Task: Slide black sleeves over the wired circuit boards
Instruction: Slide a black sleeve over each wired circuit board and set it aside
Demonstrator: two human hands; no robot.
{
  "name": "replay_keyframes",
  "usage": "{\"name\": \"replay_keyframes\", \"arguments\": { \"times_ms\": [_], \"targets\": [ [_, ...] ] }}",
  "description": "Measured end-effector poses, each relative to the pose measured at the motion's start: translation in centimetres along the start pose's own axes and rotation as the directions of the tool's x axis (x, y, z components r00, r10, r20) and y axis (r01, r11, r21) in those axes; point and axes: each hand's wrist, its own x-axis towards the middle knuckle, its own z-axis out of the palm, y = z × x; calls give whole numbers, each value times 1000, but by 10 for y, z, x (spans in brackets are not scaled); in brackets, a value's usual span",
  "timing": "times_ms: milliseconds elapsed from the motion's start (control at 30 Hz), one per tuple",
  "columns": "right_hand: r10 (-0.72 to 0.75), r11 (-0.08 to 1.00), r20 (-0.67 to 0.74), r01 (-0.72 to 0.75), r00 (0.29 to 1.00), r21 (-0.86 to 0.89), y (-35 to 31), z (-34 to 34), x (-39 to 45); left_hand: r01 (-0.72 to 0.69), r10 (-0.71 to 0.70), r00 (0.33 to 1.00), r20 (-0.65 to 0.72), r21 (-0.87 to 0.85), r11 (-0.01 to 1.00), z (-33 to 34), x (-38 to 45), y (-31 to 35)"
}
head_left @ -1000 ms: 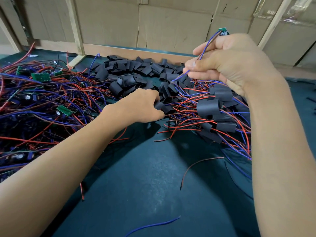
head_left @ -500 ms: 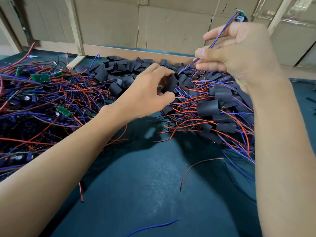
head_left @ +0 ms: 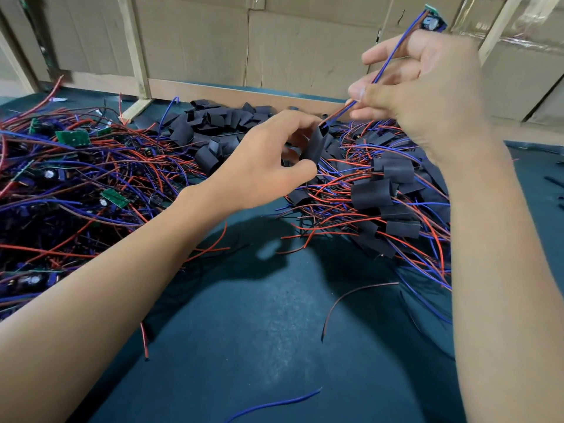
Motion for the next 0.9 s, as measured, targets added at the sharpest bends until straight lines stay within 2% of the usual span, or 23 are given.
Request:
{"name": "replay_keyframes", "arguments": {
  "times_ms": [200,400,700,900],
  "targets": [
    [-58,998,5,58,998,-19,0,-5,-2,0,0,1000,-25,2,1000,0,-1,-2],
    [-56,997,32,57,998,-60,0,-4,-2,-24,25,999,-32,47,999,1,0,-4],
    [-114,979,29,117,993,-166,-2,6,-3,-144,160,987,-14,366,919,-1,-1,-8],
    [-107,976,42,113,993,-188,-2,15,-4,-216,230,972,51,582,784,1,-3,-3]
  ]
}}
